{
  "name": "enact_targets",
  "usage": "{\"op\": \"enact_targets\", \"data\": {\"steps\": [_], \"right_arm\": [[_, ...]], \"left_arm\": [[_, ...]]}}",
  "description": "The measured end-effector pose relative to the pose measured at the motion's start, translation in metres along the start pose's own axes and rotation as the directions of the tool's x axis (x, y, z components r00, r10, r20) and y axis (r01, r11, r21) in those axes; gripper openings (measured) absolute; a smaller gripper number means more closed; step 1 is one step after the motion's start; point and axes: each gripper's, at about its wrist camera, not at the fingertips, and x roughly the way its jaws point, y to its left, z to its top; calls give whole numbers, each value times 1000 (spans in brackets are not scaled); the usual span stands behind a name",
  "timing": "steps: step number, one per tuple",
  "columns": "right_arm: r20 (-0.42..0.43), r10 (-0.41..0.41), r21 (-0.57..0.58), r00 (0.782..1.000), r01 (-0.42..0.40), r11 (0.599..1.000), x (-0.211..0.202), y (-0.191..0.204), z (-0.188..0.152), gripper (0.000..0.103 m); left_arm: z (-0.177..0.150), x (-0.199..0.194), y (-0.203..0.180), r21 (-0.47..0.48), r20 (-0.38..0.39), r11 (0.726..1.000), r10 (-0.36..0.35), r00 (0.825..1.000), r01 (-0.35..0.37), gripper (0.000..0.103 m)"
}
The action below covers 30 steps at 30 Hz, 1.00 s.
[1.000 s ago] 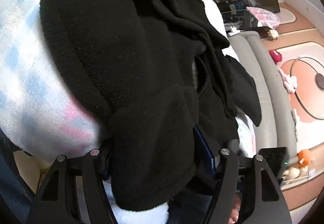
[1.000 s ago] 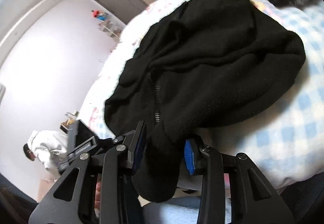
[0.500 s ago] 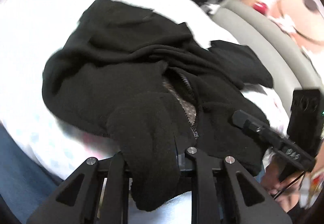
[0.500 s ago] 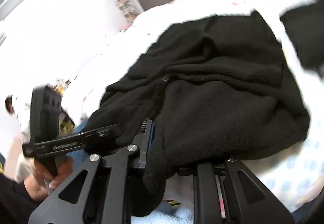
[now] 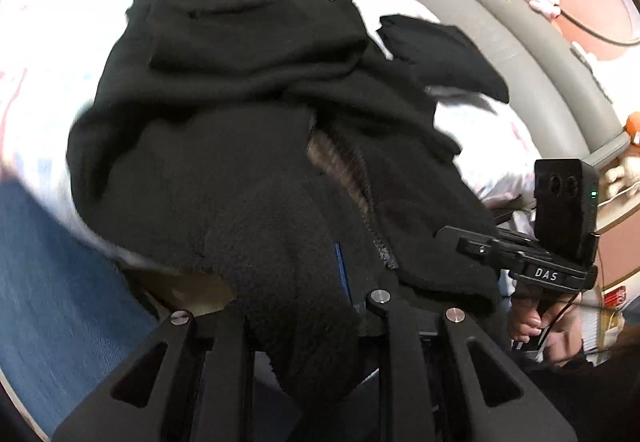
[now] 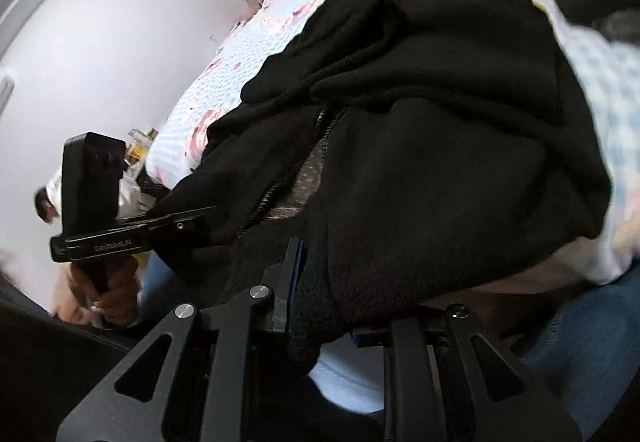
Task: Fold clothes
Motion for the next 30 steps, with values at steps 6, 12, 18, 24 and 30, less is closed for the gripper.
{"op": "enact_targets", "data": {"steps": [6,12,18,24,30], "right_arm": [[132,24,-94,991,-12,996,-24,-1,88,23],[237,-35,70,971,19,997,25,-40,218,29],[220,66,150,973,-101,984,42,-61,242,38],[215,145,267,966,-201,943,22,-103,223,38],[387,-150,217,910,69,974,-37,-82,209,70]], "left_arm": [[110,-6,-6,95,86,994,-56,995,48,23],[242,56,51,-45,77,992,-117,990,121,36],[271,108,93,-139,-25,969,-210,977,205,37],[255,114,111,-210,-22,941,-277,961,266,37],[268,104,88,-142,28,949,-280,960,281,69]]}}
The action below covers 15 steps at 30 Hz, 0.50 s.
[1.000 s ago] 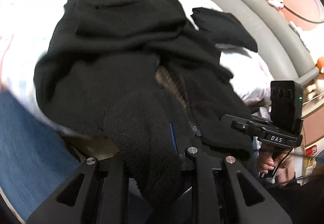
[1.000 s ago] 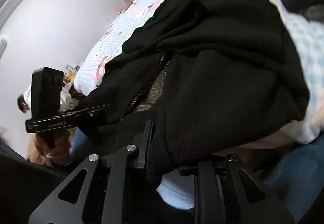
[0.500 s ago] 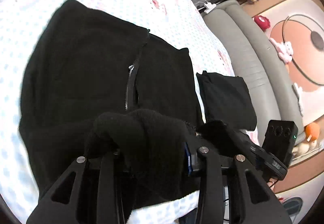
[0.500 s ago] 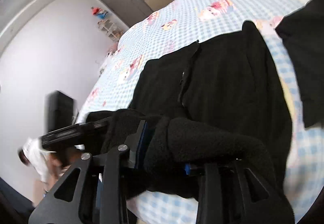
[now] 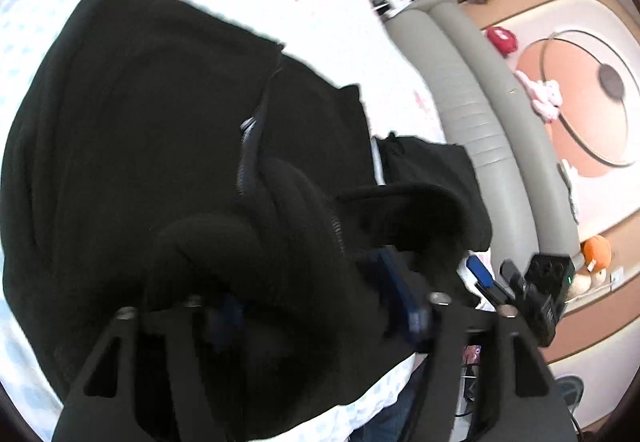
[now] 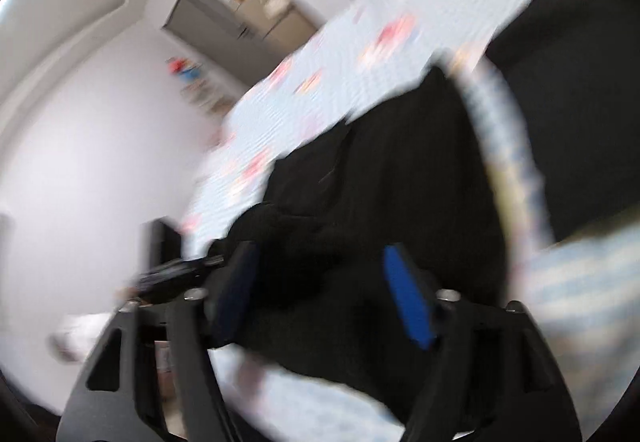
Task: Fold clothes
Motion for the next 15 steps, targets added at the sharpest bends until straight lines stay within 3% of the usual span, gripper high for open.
{"op": "enact_targets", "data": {"steps": [2,4,6,9,11,13,15], "right_arm": [[21,-2,-76,1000,4,997,-10,15,-10,69],[2,-3,-140,1000,3,990,-12,24,-23,65],[-42,-107,-212,993,95,973,-2,26,-42,64],[-78,-284,-287,956,251,924,13,9,-61,57],[-86,-366,-311,927,324,893,21,-9,-67,54],[-85,-368,-259,926,336,906,20,-25,-64,54],[-62,-360,-190,931,344,920,13,-35,-59,54]], "left_arm": [[5,2,0,-13,5,1000,-25,1000,25,70],[6,-2,0,-23,19,1000,0,1000,1,70],[0,-3,-5,23,16,1000,-5,1000,5,70],[-6,-13,-5,72,-27,993,-88,996,90,70],[-6,-33,7,31,7,989,-145,989,145,74],[-8,-60,22,-5,78,991,-131,988,132,76],[-30,-86,26,0,177,1000,-14,984,14,76]]}}
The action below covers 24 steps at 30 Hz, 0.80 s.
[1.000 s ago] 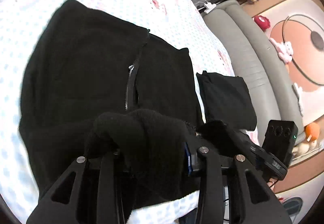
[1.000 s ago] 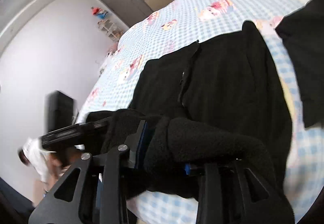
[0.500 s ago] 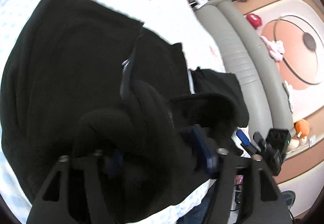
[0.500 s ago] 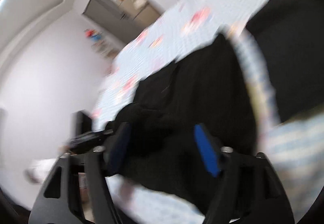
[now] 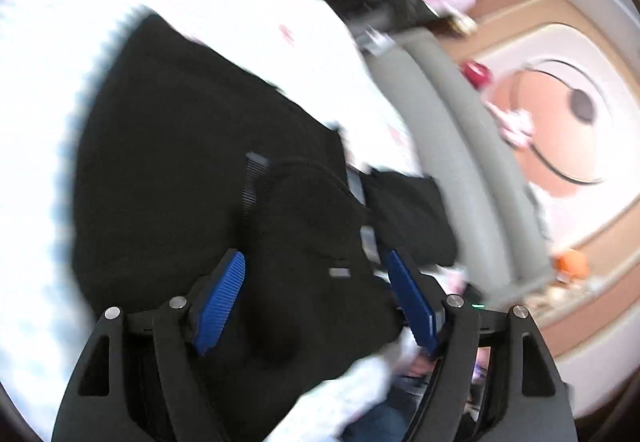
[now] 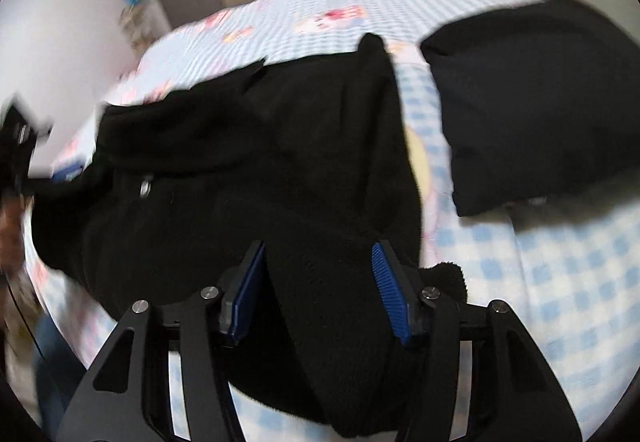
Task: Fold clothes
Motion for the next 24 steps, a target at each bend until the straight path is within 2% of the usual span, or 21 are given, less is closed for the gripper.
{"op": "enact_targets", "data": {"steps": [1,3,5,8,10,12,13,16,20,21,22,23,24], "right_arm": [[18,-12,25,1000,11,1000,-4,-4,1,53],[80,-17,87,997,10,996,-22,-11,-1,56],[137,0,154,991,-21,988,-44,-20,-9,63],[146,52,233,988,-86,969,-67,-34,-30,67],[113,47,259,992,-75,963,-75,-41,-45,68],[80,24,270,996,-45,962,-73,-47,-57,69],[67,23,280,997,-41,959,-72,-51,-63,70],[49,91,306,995,-101,947,-71,-61,-70,72],[40,125,202,991,-130,971,-59,-52,-59,67],[42,124,173,991,-130,976,-55,-48,-55,62],[43,118,150,992,-123,981,-50,-46,-50,51],[43,117,130,992,-122,984,-45,-43,-45,46],[49,117,116,992,-122,986,-41,-42,-41,41]], "left_arm": [[-13,-16,0,16,59,998,66,996,-67,76],[-38,-47,2,28,173,980,188,967,-195,78],[-69,-58,15,-43,201,974,227,953,-223,79],[-99,-55,31,-91,190,972,233,954,-219,79],[-107,-48,36,-102,195,971,232,953,-216,79],[-104,-44,35,-97,201,970,237,950,-221,79],[-100,-41,32,-87,218,968,249,944,-235,79],[-83,-34,21,-43,244,971,237,940,-233,79],[-68,-19,9,33,240,961,261,935,-276,79],[-65,-14,7,55,233,956,269,934,-289,77],[-62,-6,8,70,216,945,299,930,-320,57],[-58,1,10,75,199,932,334,921,-354,36],[-54,6,13,62,185,916,380,906,-397,32]]}}
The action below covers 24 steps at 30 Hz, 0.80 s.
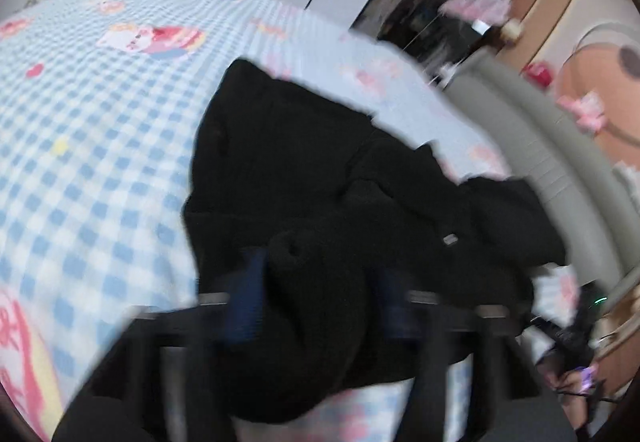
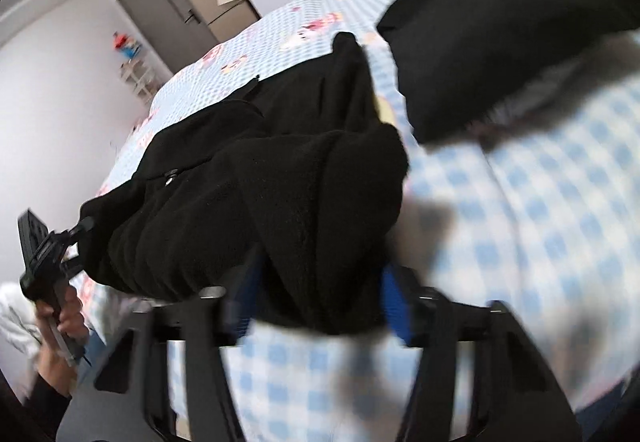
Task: Fold clothes
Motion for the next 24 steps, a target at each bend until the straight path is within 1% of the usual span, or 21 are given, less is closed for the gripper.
{"op": "enact_targets", "data": {"steps": [1,3,4,6,8,9,10,11,12,13,14,16,18,20,21,24], "right_arm": [[12,-2,-12,1000,2,1000,1,2,5,35],[46,4,-61,999,-1,998,-2,9,18,28],[67,9,-88,998,-3,996,-6,14,25,26],[105,11,-134,994,3,991,-12,23,34,25],[87,-25,-155,996,38,987,-1,26,38,25],[66,-47,-158,997,57,986,8,25,38,25],[34,-70,-156,997,74,985,21,21,34,25],[0,-86,-142,996,85,986,34,14,29,25],[-32,-93,-117,995,89,989,46,5,24,27],[-44,-96,-98,994,92,991,51,0,21,29],[-36,-97,-85,995,93,992,48,-3,20,32],[-24,-106,-73,994,104,992,43,-7,19,44],[-22,-129,-88,991,127,988,39,-6,19,46],[-26,-116,-76,993,113,991,31,-6,19,46],[-22,-106,-67,994,105,992,26,-6,19,46],[10,-88,-16,996,88,996,1,-6,17,46]], "left_arm": [[3,5,1,-7,-13,999,40,999,-40,24],[10,-2,9,-52,13,998,40,999,-39,23],[13,-6,13,-70,28,997,29,999,-27,23],[15,-5,17,-74,28,995,66,997,-64,23],[11,16,29,-102,-45,990,93,995,-97,27],[7,28,41,-125,-84,988,79,993,-89,30],[4,40,52,-145,-102,986,63,993,-78,42],[3,46,62,-169,-101,983,49,994,-65,45],[5,48,69,-195,-105,980,21,994,-41,45],[8,48,74,-217,-114,976,6,993,-30,45],[12,45,71,-194,-112,980,23,993,-45,45],[19,38,68,-149,-107,986,55,993,-71,48],[18,32,70,-148,-105,988,37,994,-52,49],[16,25,71,-165,-94,986,14,995,-30,49],[13,17,72,-191,-76,981,8,997,-22,49],[2,-16,75,-274,15,962,-5,1000,9,51]]}}
